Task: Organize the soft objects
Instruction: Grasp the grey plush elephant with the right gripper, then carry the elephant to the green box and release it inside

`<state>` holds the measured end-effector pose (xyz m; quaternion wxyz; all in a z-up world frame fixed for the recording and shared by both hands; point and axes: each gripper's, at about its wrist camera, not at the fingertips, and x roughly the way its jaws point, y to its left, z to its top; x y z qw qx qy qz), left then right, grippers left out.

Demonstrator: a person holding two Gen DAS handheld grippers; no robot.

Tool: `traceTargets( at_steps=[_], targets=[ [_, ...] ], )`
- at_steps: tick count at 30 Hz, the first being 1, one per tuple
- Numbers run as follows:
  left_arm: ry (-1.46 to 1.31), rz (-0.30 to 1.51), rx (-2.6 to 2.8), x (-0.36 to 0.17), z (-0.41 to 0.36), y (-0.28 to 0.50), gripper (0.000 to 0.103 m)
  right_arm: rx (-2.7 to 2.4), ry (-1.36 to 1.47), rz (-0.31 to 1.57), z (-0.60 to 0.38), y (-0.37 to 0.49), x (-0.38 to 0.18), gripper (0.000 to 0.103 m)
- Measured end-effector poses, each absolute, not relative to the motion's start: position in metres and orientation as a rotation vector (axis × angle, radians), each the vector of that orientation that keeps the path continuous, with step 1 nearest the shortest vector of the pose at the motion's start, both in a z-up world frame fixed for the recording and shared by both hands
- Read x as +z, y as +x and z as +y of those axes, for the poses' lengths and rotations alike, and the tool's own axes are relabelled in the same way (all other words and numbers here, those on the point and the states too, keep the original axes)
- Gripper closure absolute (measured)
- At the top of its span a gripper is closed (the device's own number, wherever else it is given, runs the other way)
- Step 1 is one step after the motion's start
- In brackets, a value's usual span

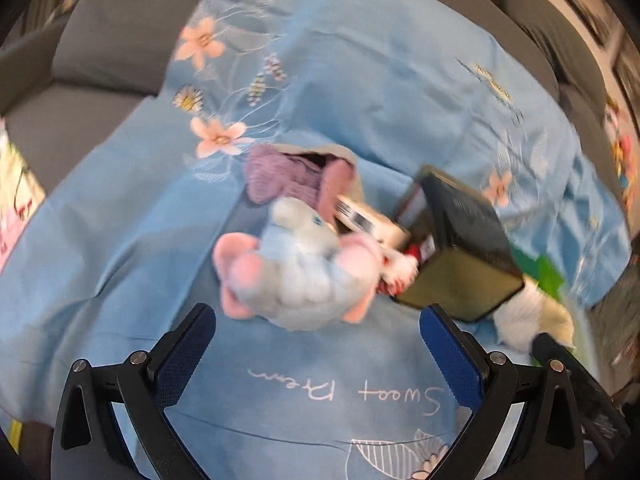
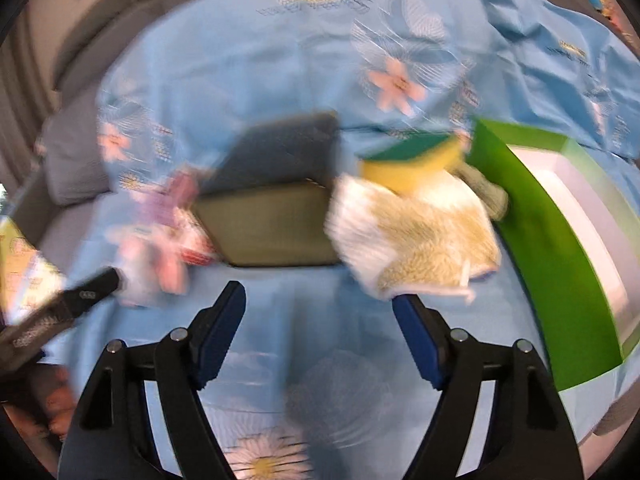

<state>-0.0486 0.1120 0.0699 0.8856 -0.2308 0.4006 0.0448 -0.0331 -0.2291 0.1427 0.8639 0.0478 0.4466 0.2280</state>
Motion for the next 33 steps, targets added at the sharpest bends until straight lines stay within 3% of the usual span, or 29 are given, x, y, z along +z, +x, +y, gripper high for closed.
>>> traceTargets(
  at_steps=[2, 4, 10, 13, 17, 20, 24, 28, 33],
  targets=[
    [-0.563, 0.837, 0.093, 0.066, 0.131, -0.048, 0.001, 0.575, 0.136, 0.957, -0.210, -0.031, 0.164, 0.013],
    [-0.617, 0.836, 0.087, 0.063, 0.146, -0.049, 0.001, 0.681, 0.165, 0.983, -0.192, -0.034, 0.175, 0.007],
    [-0.783, 0.891, 0.012, 0.036, 0.169, -0.034, 0.005, 0.890, 0.197, 1.167, -0.120, -0.014, 0.168, 0.007],
    [-0.823, 0.921, -0.017, 0.024, 0.170, -0.028, 0.010, 0.847, 0.176, 1.259, -0.092, 0.003, 0.147, 0.012],
    [-0.832, 0.936, -0.040, 0.015, 0.168, -0.023, 0.017, 0.833, 0.204, 1.391, -0.079, 0.018, 0.121, 0.026],
    [-0.845, 0.951, -0.055, 0.008, 0.168, -0.017, 0.027, 0.817, 0.204, 1.432, -0.068, 0.022, 0.109, 0.028],
    [-0.874, 0.931, -0.135, 0.005, 0.167, -0.013, 0.051, 0.796, 0.220, 1.478, -0.061, 0.029, 0.088, 0.033],
    [-0.796, 0.928, -0.125, 0.012, 0.159, -0.014, 0.055, 0.785, 0.247, 1.502, -0.060, 0.031, 0.071, 0.057],
    [-0.713, 0.891, -0.133, 0.036, 0.146, -0.026, 0.055, 0.825, 0.300, 1.434, -0.077, 0.022, 0.082, 0.058]
  ],
)
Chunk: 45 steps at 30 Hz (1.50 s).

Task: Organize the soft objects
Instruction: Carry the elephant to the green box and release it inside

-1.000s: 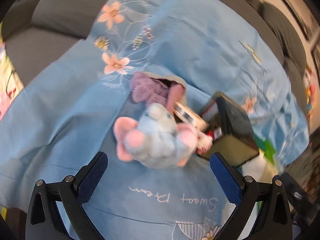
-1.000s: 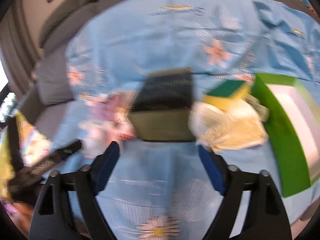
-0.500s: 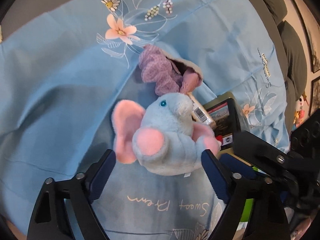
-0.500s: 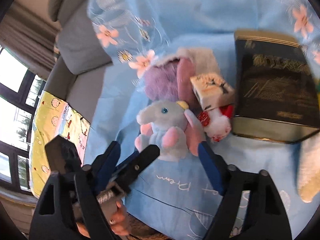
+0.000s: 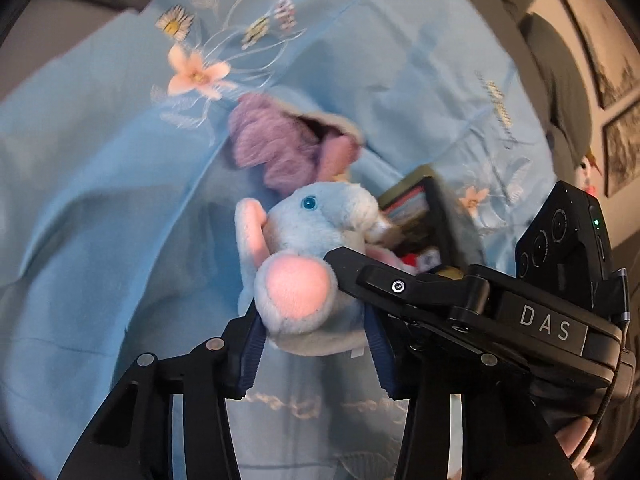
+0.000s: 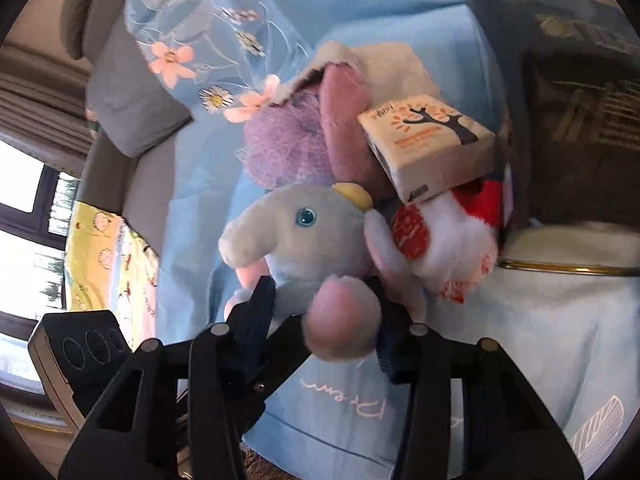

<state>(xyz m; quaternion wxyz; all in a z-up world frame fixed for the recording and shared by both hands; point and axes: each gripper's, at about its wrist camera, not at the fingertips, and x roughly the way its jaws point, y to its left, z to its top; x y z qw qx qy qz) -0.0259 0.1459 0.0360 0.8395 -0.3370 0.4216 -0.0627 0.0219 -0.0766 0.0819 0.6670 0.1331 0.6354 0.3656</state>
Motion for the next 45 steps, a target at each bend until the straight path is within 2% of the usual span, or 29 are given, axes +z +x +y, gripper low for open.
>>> traceTargets(
  at_steps=[12, 22, 34, 45],
  targets=[
    [-0.475, 0.723, -0.356, 0.125, 0.054, -0.045, 0.055, 0.773, 0.443, 1.142, -0.182, 0.004, 0.172, 0.056],
    [-0.299, 0.704, -0.565, 0.157, -0.061, -0.027, 0.055, 0.589, 0.584, 1.011, -0.297, 0.017, 0.193, 0.056],
    [-0.223, 0.781, -0.842, 0.146, -0.174, 0.003, 0.055, 0.317, 0.701, 0.928, -0.416, 0.019, 0.174, 0.055],
    [-0.242, 0.942, -0.981, 0.110, -0.249, 0.026, 0.055, 0.093, 0.736, 0.933, -0.482, 0.025, 0.147, 0.055]
  ],
)
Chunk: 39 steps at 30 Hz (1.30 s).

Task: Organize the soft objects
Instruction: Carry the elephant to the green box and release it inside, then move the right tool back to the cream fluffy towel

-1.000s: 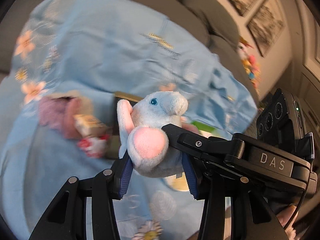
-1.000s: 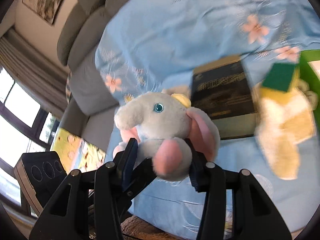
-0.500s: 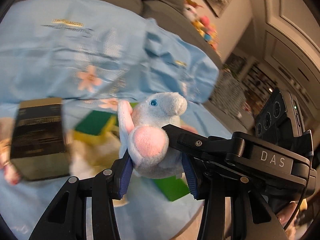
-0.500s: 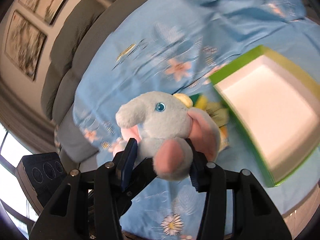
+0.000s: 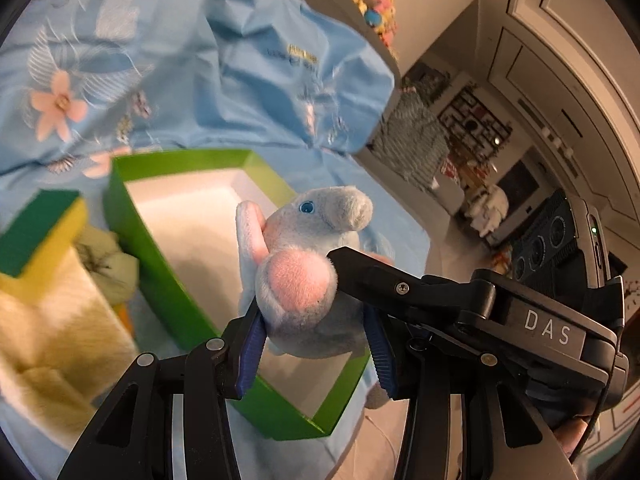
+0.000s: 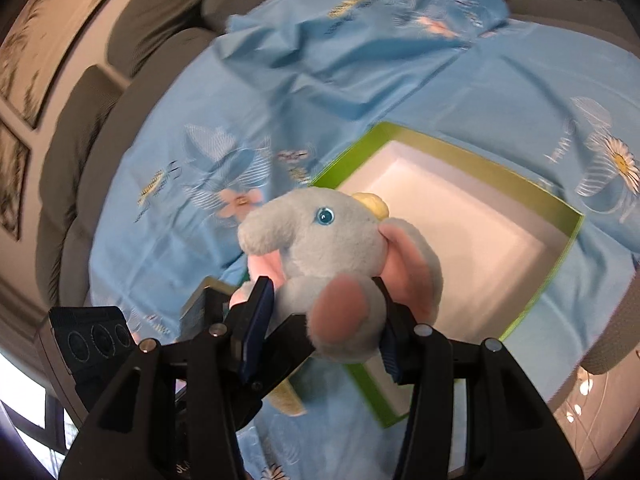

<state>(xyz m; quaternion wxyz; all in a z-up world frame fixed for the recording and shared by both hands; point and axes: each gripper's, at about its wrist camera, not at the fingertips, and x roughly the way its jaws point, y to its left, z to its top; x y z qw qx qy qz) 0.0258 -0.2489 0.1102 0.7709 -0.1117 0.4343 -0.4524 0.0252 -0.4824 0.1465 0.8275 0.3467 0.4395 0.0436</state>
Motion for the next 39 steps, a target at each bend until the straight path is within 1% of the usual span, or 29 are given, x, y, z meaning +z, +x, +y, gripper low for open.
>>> traceTargets(
  at_steps=[6, 7, 8, 10, 12, 14, 16, 18, 19, 26, 30, 39],
  targets=[
    [-0.240, 1.005, -0.966, 0.096, -0.261, 0.024, 0.054, 0.039, 0.770, 0.975, -0.499, 0.025, 0.127, 0.054],
    [-0.240, 1.006, -0.960, 0.096, -0.260, 0.023, 0.054, 0.030, 0.759, 0.983, -0.500, 0.025, 0.126, 0.049],
    [-0.242, 1.002, -0.948, 0.099, -0.257, 0.022, 0.054, 0.011, 0.733, 0.994, -0.500, 0.023, 0.127, 0.036],
    [-0.249, 0.987, -0.935, 0.105, -0.248, 0.021, 0.052, -0.039, 0.693, 0.979, -0.502, 0.018, 0.132, 0.022],
    [-0.247, 0.974, -0.926, 0.112, -0.241, 0.020, 0.040, -0.040, 0.689, 0.950, -0.504, 0.011, 0.140, 0.020],
    [-0.236, 0.953, -0.897, 0.121, -0.228, 0.015, 0.034, -0.031, 0.689, 0.937, -0.505, 0.005, 0.149, 0.017],
    [-0.223, 0.920, -0.870, 0.133, -0.210, 0.007, 0.029, -0.041, 0.669, 0.925, -0.502, 0.000, 0.157, 0.016],
    [-0.213, 0.895, -0.840, 0.140, -0.193, 0.003, 0.021, -0.044, 0.644, 0.911, -0.495, -0.007, 0.166, 0.014],
    [-0.210, 0.885, -0.805, 0.143, -0.181, 0.000, 0.020, -0.040, 0.639, 0.905, -0.490, -0.009, 0.169, 0.013],
    [-0.147, 0.888, -0.565, 0.140, -0.118, -0.010, 0.019, 0.036, 0.606, 0.932, -0.447, -0.027, 0.177, 0.012],
    [-0.173, 0.863, -0.466, 0.135, -0.079, -0.023, 0.019, 0.106, 0.557, 0.968, -0.418, -0.032, 0.176, 0.012],
    [-0.221, 0.973, -0.297, 0.092, -0.016, -0.049, 0.019, 0.228, 0.552, 1.037, -0.377, -0.028, 0.157, 0.012]
  ],
)
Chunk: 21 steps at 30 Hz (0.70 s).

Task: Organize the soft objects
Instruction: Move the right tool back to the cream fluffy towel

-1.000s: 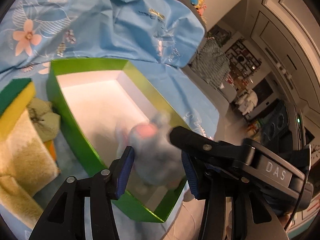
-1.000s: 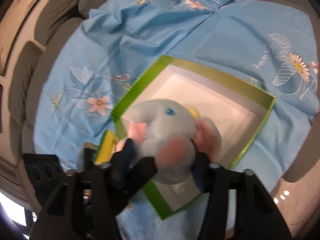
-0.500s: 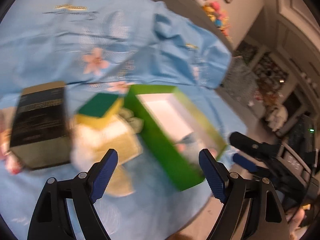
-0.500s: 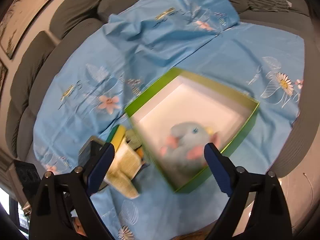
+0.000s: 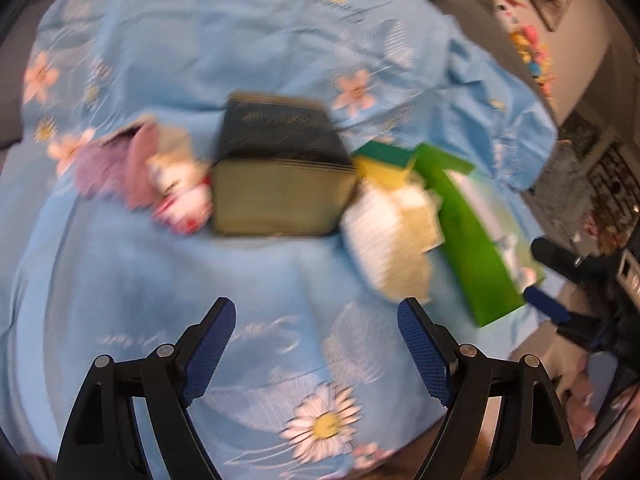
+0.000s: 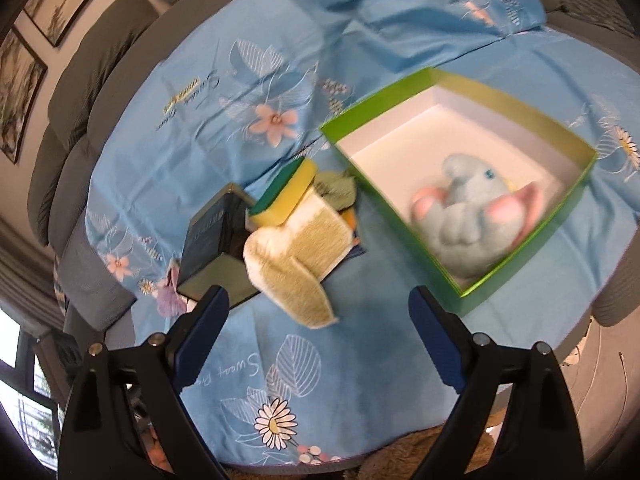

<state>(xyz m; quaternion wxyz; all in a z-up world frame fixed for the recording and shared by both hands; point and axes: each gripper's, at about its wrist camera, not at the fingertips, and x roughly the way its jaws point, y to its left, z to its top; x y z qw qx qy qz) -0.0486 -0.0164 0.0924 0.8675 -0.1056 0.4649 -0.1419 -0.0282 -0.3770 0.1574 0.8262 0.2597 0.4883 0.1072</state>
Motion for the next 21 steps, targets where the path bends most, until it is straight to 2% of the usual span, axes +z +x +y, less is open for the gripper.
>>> traceTargets(
  at_steps=[6, 10, 12, 13, 14, 15, 21],
  targets=[
    [-0.266, 1.004, -0.218, 0.076, 0.015, -0.059, 0.019, 0.297, 0.474, 1.111, -0.334, -0.010, 0.125, 0.015],
    [-0.275, 0.997, -0.176, 0.075, 0.030, -0.066, 0.019, 0.336, 0.372, 1.124, -0.301, 0.003, 0.107, 0.028],
    [-0.281, 0.996, -0.170, 0.075, 0.035, -0.068, 0.019, 0.340, 0.323, 1.137, -0.288, 0.010, 0.096, 0.040],
    [-0.285, 0.996, -0.168, 0.075, 0.038, -0.069, 0.019, 0.336, 0.291, 1.147, -0.283, 0.013, 0.091, 0.059],
    [-0.288, 0.994, -0.165, 0.076, 0.040, -0.070, 0.019, 0.330, 0.253, 1.159, -0.277, 0.014, 0.086, 0.086],
    [-0.290, 0.992, -0.162, 0.076, 0.042, -0.071, 0.019, 0.325, 0.208, 1.173, -0.272, 0.014, 0.082, 0.098],
    [-0.326, 0.996, -0.134, 0.074, 0.058, -0.072, 0.019, 0.538, 0.233, 1.095, -0.276, -0.030, 0.115, 0.097]
  ],
)
